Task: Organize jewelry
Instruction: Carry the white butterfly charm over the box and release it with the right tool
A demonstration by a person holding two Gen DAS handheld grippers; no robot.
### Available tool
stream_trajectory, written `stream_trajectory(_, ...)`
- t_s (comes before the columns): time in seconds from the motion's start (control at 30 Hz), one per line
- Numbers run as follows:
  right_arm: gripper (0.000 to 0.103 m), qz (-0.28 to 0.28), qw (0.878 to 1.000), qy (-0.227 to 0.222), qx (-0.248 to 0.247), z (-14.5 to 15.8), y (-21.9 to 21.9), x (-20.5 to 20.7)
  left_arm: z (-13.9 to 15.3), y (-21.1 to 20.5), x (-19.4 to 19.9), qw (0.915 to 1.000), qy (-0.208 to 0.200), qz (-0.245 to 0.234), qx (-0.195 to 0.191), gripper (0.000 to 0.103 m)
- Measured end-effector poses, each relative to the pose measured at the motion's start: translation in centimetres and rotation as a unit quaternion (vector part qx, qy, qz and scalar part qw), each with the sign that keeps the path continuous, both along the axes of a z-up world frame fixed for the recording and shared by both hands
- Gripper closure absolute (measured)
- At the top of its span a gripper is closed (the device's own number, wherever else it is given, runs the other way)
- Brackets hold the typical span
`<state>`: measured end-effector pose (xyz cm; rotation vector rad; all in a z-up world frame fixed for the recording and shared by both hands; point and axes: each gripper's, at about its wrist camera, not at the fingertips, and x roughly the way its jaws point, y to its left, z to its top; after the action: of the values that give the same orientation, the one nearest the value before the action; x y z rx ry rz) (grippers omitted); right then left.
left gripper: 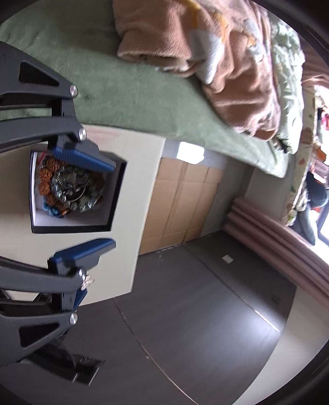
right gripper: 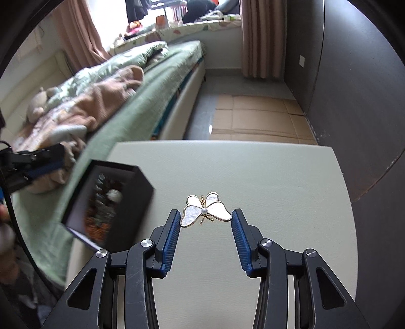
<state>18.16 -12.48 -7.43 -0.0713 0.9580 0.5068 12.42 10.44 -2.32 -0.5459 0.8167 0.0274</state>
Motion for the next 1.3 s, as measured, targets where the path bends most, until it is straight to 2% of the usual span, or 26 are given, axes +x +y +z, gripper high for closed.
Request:
stream_trajectory(0.3,0.061,0.012,0.996,-0.028,0.079,2.8,1.7,-1.7,0.1,1.0,-0.4,0.9998,0.002,0.017,-0.010,0.044)
stream_trajectory(0.47,0.061,0.015,0.993,-0.023,0.116,3.0,3.1,-1.4,0.4,1.2,-0.3,0.9998,-0.003,0.020,-0.007,0.044)
stream_trajectory(0.83,0.061,0.036,0.989,0.009,0.143,1.6,6.9,-0.3,0.5,3.0,0.0,0.9988,-0.004,0.045,-0.020,0.044)
stream_trajectory(1.03,0.059,0.037,0.988,0.049,0.144,-0.2,8.1,0.6,0.5,3.3,0.2,0.9982,-0.006,0.052,-0.029,0.044)
stream_trajectory(1.07,0.058,0.037,0.986,0.062,0.149,-0.6,7.9,0.9,0.6,3.2,0.1,0.9983,-0.007,0.051,-0.029,0.044)
stream_trajectory(1.13,0.046,0.028,0.984,0.072,0.160,-0.8,7.2,1.0,0.7,2.9,0.0,0.9985,-0.009,0.047,-0.026,0.044)
stream_trajectory(1.17,0.044,0.020,0.984,0.071,0.163,-0.7,6.7,1.0,0.8,2.8,-0.1,0.9986,-0.011,0.046,-0.025,0.044)
stream_trajectory(1.3,0.042,-0.001,0.983,0.064,0.174,0.1,4.3,0.7,1.0,2.3,-0.3,0.9988,-0.014,0.040,-0.023,0.044)
